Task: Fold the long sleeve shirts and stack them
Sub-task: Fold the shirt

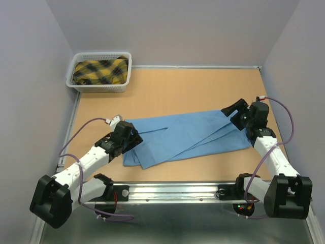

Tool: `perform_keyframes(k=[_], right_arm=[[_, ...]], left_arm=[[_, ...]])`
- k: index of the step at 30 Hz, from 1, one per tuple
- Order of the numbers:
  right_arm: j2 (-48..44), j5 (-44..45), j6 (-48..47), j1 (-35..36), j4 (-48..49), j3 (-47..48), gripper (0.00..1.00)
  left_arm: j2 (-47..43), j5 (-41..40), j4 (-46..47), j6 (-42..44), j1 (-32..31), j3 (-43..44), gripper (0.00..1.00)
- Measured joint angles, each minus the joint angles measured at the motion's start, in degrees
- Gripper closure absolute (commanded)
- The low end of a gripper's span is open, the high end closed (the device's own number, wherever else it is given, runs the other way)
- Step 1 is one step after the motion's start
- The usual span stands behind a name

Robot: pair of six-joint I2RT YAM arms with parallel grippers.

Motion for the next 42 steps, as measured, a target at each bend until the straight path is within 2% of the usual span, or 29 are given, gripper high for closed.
perform_keyframes(k=[3,5,12,20,28,34,37,38,40,41,42], right_arm=[[-0.7,-0.7,0.0,0.0,-0.2,-0.6,0.19],[-0.9,-1.1,0.0,0.0,-0.3,-0.9,0.19],[-0.9,-2.1,0.0,0.0,-0.8,-1.3,0.19],[-0.9,-2.4,0.0,0.0,-0.8,-1.3,0.19],[-0.9,-2.3,0.0,0.0,-0.8,-1.3,0.19],[-0.8,-2.3,0.0,0.0,-0.8,-1.3,0.19],[-0.8,-2.3,0.0,0.0,-0.8,-1.3,0.19],[-0.8,-2.3,0.0,0.0,-0.8,-1.3,0.19],[-0.8,-2.3,0.0,0.0,-0.8,-1.3,0.19],[-0.8,-2.3,0.0,0.0,-0.8,-1.3,0.19],[-0.8,-2.3,0.0,0.0,-0.8,-1.3,0.19]], left_arm=[[0.6,2.2,1.4,5.6,0.8,1.5,0.27],[0.6,4.2,2.2,9.1,1.0,1.7,0.35],[1.8,8.2,2.2,17.2,0.9,1.7,0.36],[8.4,10.8,2.2,19.9,1.0,1.7,0.36],[8.7,15.2,0.9,20.8,1.0,3.1,0.37],[8.3,17.5,-0.1,21.0,1.0,3.2,0.42],[8.4,17.8,-0.7,21.0,1.0,3.2,0.53],[8.5,17.9,-0.9,21.0,1.0,3.2,0.64],[8.9,17.9,-1.1,21.3,1.0,3.2,0.78],[9.2,17.8,-1.3,21.3,1.0,3.2,0.89],[9.4,17.8,-1.5,21.4,1.0,3.3,0.92]])
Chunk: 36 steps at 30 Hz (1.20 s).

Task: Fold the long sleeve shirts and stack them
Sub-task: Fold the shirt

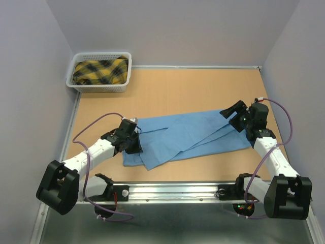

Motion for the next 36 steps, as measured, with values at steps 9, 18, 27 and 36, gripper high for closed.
perform_keyframes(k=[9,18,27,36], right_arm=[[0.0,0.1,-0.5,0.0,0.0,0.0,0.19],[2.5,0.8,-1.2,0.0,-0.6,0.0,0.19],[2.1,4.4,-0.9,0.0,-1.5,0.0,0.19],[3.0,5.6,-1.3,0.0,-2.1,0.3,0.19]], left_arm=[[-1.0,-3.5,-3.3,1.5,0.0,4.1,1.00],[3.4,-8.5,-5.9,4.2,0.1,16.4,1.00],[7.2,-15.3,-10.3,7.0,0.1,25.0,1.00],[5.2,-19.1,-10.1,12.7,0.1,31.5,1.00]])
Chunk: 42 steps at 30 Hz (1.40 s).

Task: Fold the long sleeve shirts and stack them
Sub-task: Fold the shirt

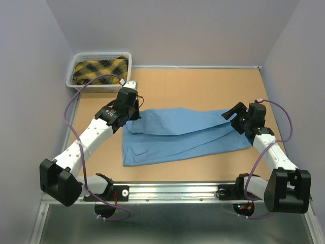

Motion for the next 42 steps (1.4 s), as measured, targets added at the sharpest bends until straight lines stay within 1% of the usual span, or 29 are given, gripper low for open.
perform_keyframes(k=[5,7,12,15,18,20,23,25,31,35,36,42], right_arm=[[1.5,-0.1,-0.4,0.0,-0.2,0.9,0.19],[1.6,0.1,-0.5,0.0,-0.4,1.3,0.19],[2.8,1.2,-0.7,0.0,-0.5,3.1,0.20],[3.4,1.5,-1.0,0.0,-0.5,3.8,0.19],[3.4,1.9,-1.2,0.0,-0.4,4.0,0.19],[3.4,2.1,-1.3,0.0,-0.5,4.0,0.19],[3.4,2.1,-1.3,0.0,-0.5,4.0,0.20],[3.4,2.1,-1.3,0.0,-0.5,4.0,0.19],[3.5,1.7,-1.3,0.0,-0.5,4.0,0.19],[4.7,0.6,-1.4,0.0,-0.4,4.0,0.20],[5.3,0.3,-1.4,0.0,-0.5,4.2,0.20],[9.2,-2.6,-1.4,0.0,-0.7,8.3,0.20]], left_arm=[[1.6,-0.2,-0.1,3.1,0.0,1.2,1.00],[2.8,-0.3,-0.4,4.2,0.0,3.3,1.00],[5.0,0.0,-0.1,6.9,0.0,12.2,1.00],[4.7,0.6,1.0,7.2,0.1,13.7,1.00],[4.5,0.8,1.4,6.7,0.2,11.6,1.00],[4.2,0.7,1.9,5.8,0.2,7.7,1.00],[4.5,0.4,1.6,4.3,1.0,-1.4,1.00],[5.7,0.4,0.7,3.5,1.8,-5.4,1.00],[10.3,0.2,0.0,1.6,2.9,-7.4,1.00],[11.3,1.1,0.0,1.2,2.9,-7.4,0.93],[11.4,1.4,0.1,1.1,2.9,-7.4,0.93],[12.0,4.7,-1.2,1.3,2.9,-7.3,0.93]])
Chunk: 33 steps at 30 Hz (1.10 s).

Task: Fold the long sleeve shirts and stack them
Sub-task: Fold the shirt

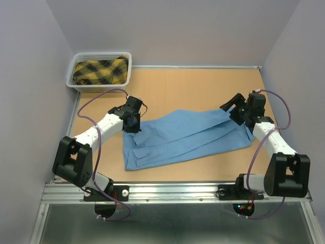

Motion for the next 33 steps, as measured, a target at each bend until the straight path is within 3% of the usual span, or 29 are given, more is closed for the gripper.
perform_keyframes(k=[9,14,16,26,30,33], right_arm=[[1.2,-5.4,0.2,0.0,1.9,2.5,0.20],[1.2,-6.3,0.2,0.0,2.8,2.3,0.20],[1.0,-6.4,0.2,0.0,3.2,1.9,0.20],[0.8,-6.4,0.0,0.0,3.4,1.5,0.20],[1.6,-7.6,0.0,0.0,4.0,1.6,0.20],[3.0,-9.3,0.7,0.2,4.7,1.6,0.20]], left_arm=[[-2.2,3.3,-5.1,0.0,0.0,8.3,0.92],[-4.3,2.8,-5.1,-0.3,0.1,8.0,0.88],[-4.0,2.1,-5.0,-0.7,0.3,6.1,0.80],[-1.0,-2.7,-8.5,-2.0,0.4,4.5,0.12],[-3.0,-1.5,-8.5,-2.3,0.4,6.2,0.11],[-7.0,2.0,-6.0,-3.0,0.4,6.6,0.18]])
